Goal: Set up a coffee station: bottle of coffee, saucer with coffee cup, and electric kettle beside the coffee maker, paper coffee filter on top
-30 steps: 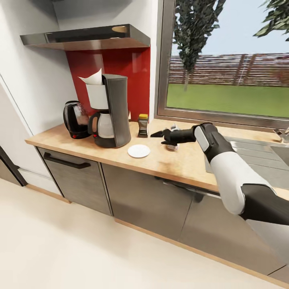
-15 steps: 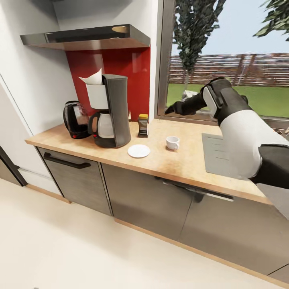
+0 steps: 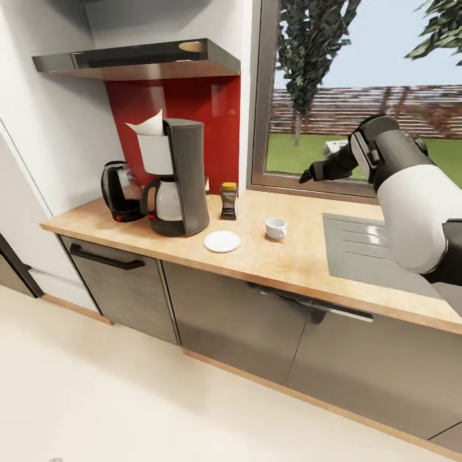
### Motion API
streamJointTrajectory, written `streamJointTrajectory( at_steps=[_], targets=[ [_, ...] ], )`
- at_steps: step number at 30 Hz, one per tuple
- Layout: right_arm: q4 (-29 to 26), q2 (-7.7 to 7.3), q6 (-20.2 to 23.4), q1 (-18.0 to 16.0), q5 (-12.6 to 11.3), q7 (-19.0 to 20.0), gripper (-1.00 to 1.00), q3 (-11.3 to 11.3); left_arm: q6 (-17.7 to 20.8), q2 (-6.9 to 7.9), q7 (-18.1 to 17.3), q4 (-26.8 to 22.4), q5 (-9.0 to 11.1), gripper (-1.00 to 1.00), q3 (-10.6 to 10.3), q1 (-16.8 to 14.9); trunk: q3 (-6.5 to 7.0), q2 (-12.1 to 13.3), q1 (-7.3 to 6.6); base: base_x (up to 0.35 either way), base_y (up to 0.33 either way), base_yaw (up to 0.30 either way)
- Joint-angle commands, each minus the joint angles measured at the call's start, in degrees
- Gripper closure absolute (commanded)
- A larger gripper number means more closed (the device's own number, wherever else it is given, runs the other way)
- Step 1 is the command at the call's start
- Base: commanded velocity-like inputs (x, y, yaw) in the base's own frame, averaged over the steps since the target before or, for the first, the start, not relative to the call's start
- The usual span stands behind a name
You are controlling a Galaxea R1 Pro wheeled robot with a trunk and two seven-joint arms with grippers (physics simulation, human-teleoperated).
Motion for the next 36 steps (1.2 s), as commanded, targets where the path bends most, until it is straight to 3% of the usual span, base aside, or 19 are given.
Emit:
streamJointTrajectory(
  at_steps=[1, 5, 20, 36],
  targets=[
    [-0.03, -0.06, 0.15, -0.03, 0.59, 0.46, -1.00, -0.36, 0.57, -0.03, -0.21, 0.00, -0.11, -1.00, 0.42, -0.03, -0.05, -0.03, 0.00, 0.045, 0.000, 0.000],
    [0.31, -0.14, 0.13, 0.14, 0.61, 0.52, -1.00, -0.39, 0.54, -0.07, -0.20, 0.00, -0.11, -1.00, 0.38, -0.03, -0.05, -0.03, 0.00, 0.164, 0.000, 0.000],
    [9.72, -0.23, -0.01, 0.41, 0.61, 0.47, -1.00, -0.40, 0.44, -0.09, -0.03, 0.08, -0.11, -1.00, 0.45, -0.03, -0.05, -0.03, 0.00, 0.080, 0.000, 0.000],
    [10.71, -0.31, -0.02, 1.22, 0.61, 0.46, -1.00, -0.40, 0.40, -0.09, -0.03, 0.06, -0.11, -1.00, 0.45, -0.03, -0.05, -0.03, 0.00, 0.062, 0.023, 0.000]
  ],
)
